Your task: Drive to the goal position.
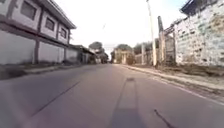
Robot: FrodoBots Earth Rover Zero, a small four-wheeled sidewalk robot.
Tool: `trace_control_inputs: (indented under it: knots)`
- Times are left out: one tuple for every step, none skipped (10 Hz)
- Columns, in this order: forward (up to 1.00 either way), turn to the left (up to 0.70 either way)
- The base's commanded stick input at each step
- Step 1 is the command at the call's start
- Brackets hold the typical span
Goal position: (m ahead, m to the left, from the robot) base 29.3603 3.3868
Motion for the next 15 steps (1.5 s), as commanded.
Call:
trace_control_inputs:
  knots:
    - [1.00,0.00]
    - [1.00,0.00]
    - [1.00,0.00]
    - [1.00,0.00]
    - [1.00,0.00]
    - [1.00,0.00]
    - [1.00,0.00]
    - [1.00,0.00]
    - [1.00,0.00]
    - [1.00,0.00]
    - [1.00,0.00]
    - [1.00,0.00]
    - [1.00,0.00]
    - [1.00,0.00]
    - [1.00,0.00]
